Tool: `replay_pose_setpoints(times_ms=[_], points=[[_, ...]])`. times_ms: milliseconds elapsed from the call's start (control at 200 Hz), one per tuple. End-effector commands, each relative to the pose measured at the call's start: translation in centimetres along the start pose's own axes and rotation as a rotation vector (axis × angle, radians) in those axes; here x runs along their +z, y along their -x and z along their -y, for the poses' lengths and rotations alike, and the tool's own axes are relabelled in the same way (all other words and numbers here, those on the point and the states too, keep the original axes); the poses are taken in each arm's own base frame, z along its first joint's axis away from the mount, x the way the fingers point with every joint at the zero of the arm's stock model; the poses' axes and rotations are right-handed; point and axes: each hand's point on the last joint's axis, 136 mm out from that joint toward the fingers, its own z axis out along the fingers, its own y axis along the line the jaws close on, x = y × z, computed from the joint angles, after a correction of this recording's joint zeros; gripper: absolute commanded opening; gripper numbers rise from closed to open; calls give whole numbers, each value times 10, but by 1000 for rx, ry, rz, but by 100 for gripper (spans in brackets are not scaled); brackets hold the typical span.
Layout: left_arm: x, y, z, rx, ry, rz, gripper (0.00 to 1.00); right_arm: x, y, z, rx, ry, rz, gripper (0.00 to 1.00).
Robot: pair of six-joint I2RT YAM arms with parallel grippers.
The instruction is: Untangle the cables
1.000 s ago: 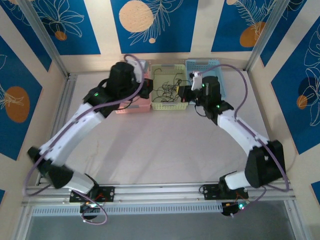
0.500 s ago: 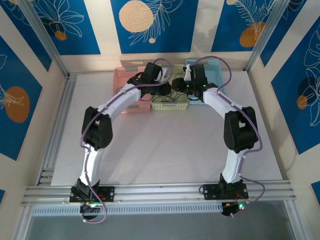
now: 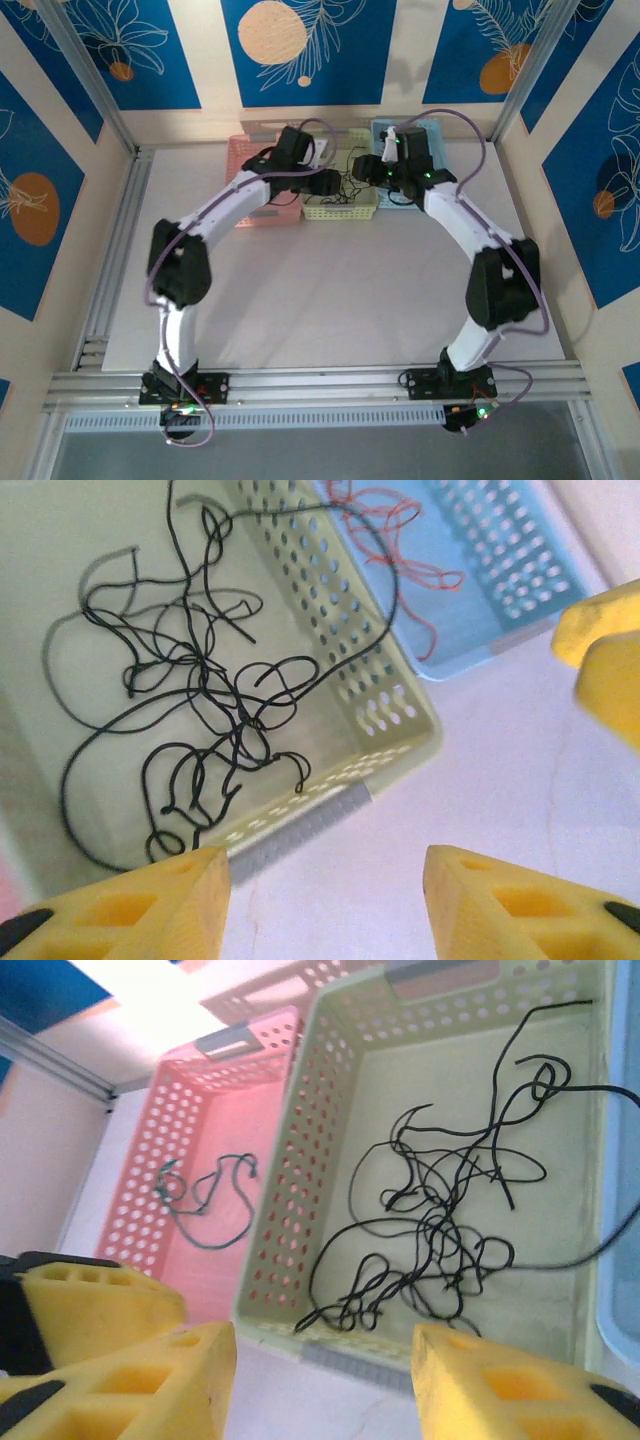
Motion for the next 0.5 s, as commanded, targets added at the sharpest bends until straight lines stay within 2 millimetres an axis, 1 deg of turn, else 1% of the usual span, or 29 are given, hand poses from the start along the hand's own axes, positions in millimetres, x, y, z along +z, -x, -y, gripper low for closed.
replay_pose_setpoints(times_ms=[0,30,55,75,95,140,185,200,210,265,315,365,410,495], points=[[-92,34,22,97,-4,241,58,-48,2,-14,-72,9,83,51],[-109,29,21,105,12,280,61,-60,-1,-14,-85,3,107,52],[-127,27,20,113,27,326,65,-71,-2,-15,-98,-5,130,54],[-136,20,16,115,44,351,69,-80,-2,-15,-112,-11,154,56],[-149,15,13,117,65,386,73,-88,-5,-14,-121,-19,172,58],[-177,4,3,118,123,463,82,-105,-9,-10,-146,-46,220,65],[-199,-12,-10,117,184,534,92,-121,-12,-3,-161,-82,272,72],[-206,-16,-16,113,212,558,98,-125,-15,1,-161,-96,284,74],[-210,-21,-19,111,227,569,100,-128,-16,3,-161,-107,293,74],[-231,-41,-40,93,324,640,100,-143,-22,16,-150,-152,336,76],[-245,-59,-60,69,417,691,100,-154,-29,30,-127,-193,370,77],[-252,-77,-78,68,496,718,100,-161,-36,47,-94,-245,401,77],[-258,-89,-90,64,561,740,100,-168,-43,64,-59,-300,428,77],[-263,-113,-119,49,708,755,100,-179,-57,99,14,-405,477,77]])
